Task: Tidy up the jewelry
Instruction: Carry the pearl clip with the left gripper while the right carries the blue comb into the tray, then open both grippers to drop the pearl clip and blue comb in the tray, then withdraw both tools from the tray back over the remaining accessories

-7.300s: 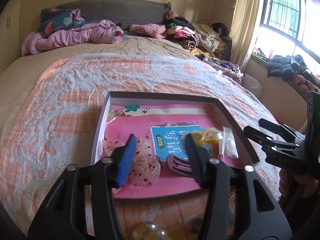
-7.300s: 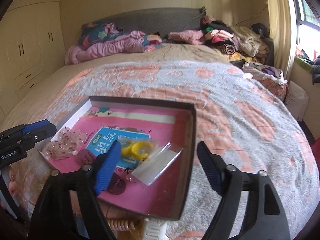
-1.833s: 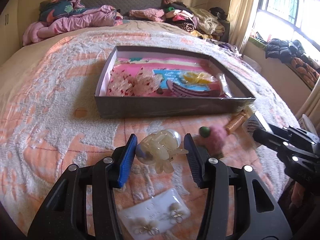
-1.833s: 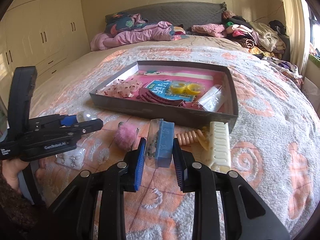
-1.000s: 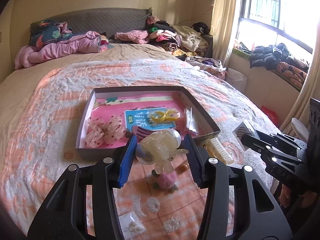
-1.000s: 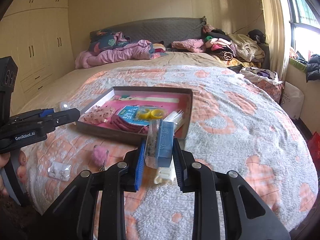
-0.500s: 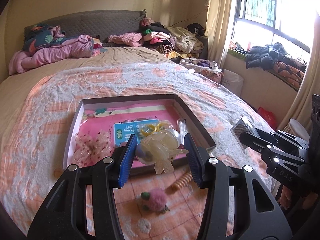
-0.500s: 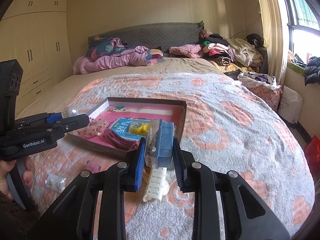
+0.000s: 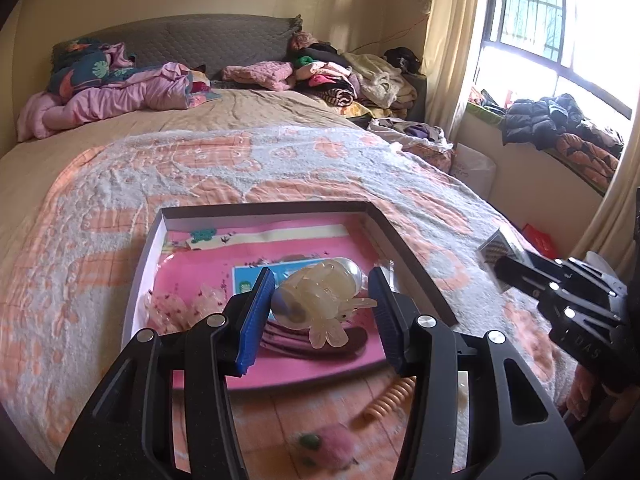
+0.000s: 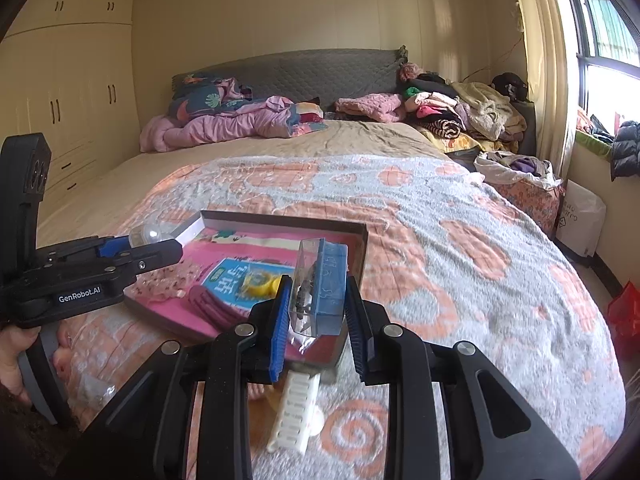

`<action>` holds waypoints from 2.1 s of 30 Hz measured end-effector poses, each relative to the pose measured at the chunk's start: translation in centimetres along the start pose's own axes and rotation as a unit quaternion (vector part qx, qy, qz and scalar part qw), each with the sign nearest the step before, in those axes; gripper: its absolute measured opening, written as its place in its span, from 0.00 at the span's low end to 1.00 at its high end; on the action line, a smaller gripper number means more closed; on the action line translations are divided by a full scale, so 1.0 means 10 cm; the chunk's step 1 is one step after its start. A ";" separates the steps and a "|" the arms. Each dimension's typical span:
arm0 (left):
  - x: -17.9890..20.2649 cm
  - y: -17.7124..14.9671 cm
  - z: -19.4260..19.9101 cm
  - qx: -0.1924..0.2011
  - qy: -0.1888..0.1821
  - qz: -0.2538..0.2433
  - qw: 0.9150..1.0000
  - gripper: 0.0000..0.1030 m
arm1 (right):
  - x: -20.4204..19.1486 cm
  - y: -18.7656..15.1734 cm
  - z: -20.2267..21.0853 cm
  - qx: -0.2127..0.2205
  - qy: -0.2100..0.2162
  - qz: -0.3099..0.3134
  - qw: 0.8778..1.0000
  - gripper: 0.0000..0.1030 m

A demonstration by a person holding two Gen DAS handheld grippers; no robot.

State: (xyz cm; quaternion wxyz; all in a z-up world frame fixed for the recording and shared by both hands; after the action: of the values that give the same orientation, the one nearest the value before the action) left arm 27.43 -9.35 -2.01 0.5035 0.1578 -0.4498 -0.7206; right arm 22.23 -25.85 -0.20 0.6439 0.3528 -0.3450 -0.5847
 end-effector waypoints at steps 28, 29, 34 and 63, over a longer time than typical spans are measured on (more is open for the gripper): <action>-0.56 -0.19 -0.49 -0.049 0.037 0.021 0.998 0.39 | -0.33 -0.10 -1.09 -0.070 -0.001 0.053 0.996 0.24; -0.57 -0.20 -0.48 -0.048 0.038 0.021 0.998 0.39 | -0.34 -0.11 -1.11 -0.073 0.000 0.053 0.996 0.24; -0.58 -0.19 -0.45 -0.041 0.040 0.026 0.998 0.42 | -0.37 -0.18 -1.15 -0.084 0.002 0.058 0.995 0.24; -0.27 0.13 0.42 0.043 0.054 0.022 0.997 0.69 | -0.03 0.15 -0.06 0.022 0.002 -0.005 1.000 0.74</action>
State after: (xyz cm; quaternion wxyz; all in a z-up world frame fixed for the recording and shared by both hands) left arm 26.51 -5.04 0.75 0.5357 0.2081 -0.4554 -0.6799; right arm 23.51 -25.46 0.78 0.6338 0.3697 -0.3552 -0.5792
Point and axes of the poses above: each gripper's, at about its wrist camera, not at the fingertips, and z roughly against the way its jaws point, x to its right, y to its top, the point moved 8 cm from there along -z, roughly the way its jaws point, and after that the axes turned 8 degrees about -y, right-handed, at the moved point
